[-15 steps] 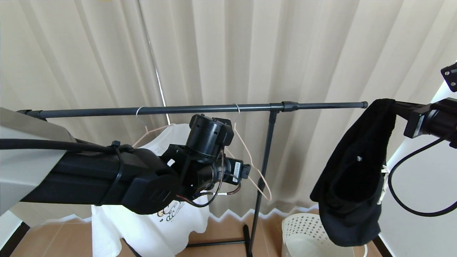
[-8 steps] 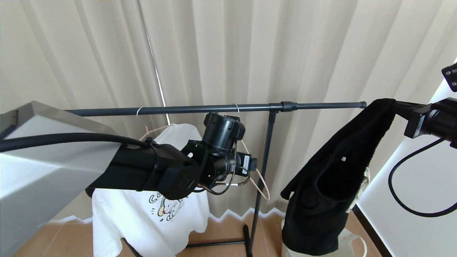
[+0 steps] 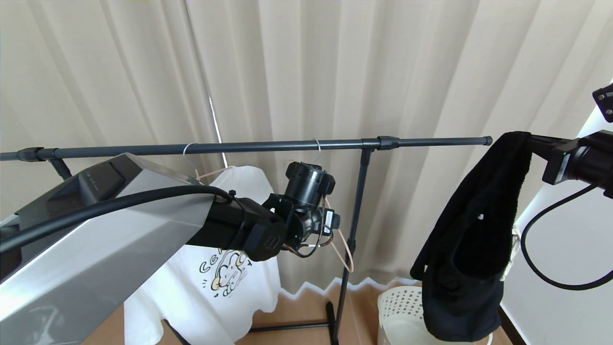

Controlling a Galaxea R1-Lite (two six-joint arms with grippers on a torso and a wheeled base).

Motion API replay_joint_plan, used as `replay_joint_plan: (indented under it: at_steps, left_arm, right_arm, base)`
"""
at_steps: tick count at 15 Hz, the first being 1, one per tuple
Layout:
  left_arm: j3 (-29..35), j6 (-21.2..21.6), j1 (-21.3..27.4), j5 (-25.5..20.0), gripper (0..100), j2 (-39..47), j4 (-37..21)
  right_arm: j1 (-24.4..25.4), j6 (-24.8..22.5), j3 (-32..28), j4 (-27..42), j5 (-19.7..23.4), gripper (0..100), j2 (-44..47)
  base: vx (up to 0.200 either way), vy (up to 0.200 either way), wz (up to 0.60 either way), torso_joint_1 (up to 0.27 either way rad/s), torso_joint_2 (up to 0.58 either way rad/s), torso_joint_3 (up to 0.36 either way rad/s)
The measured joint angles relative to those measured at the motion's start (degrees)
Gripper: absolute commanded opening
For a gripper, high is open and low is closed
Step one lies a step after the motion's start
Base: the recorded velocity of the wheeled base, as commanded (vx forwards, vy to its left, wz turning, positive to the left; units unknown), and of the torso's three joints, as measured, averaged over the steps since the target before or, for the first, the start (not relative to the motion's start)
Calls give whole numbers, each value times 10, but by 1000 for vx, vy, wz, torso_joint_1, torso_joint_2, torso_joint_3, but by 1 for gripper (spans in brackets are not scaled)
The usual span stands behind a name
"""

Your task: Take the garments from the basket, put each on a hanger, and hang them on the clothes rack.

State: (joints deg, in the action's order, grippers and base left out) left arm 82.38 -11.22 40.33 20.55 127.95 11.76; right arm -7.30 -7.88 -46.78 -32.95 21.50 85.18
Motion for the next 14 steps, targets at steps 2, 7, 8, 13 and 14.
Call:
replay_joint_plan:
  at_steps: [2, 7, 8, 13, 14]
  left_arm:
    - [-4, -2, -4, 9, 100, 2, -1]
    - [-10, -2, -11, 10, 100, 5, 1]
    - [-10, 0, -10, 10, 100, 7, 1]
    - [-4, 12, -9, 9, 100, 20, 1]
    - [-3, 15, -9, 9, 100, 23, 1]
  right_arm:
    - [0, 0, 1, 0, 0, 0, 0]
    - [0, 0, 2, 0, 0, 0, 0]
    - [0, 0, 2, 0, 0, 0, 1]
    - [0, 0, 2, 0, 0, 0, 1]
    - [0, 0, 2, 0, 0, 0, 1]
  base:
    - [0, 0, 0, 0, 0, 0]
    - [0, 0, 0, 0, 0, 0]
    - [0, 0, 0, 0, 0, 0]
    - [0, 0, 0, 0, 0, 0]
    - [0, 0, 0, 0, 0, 0]
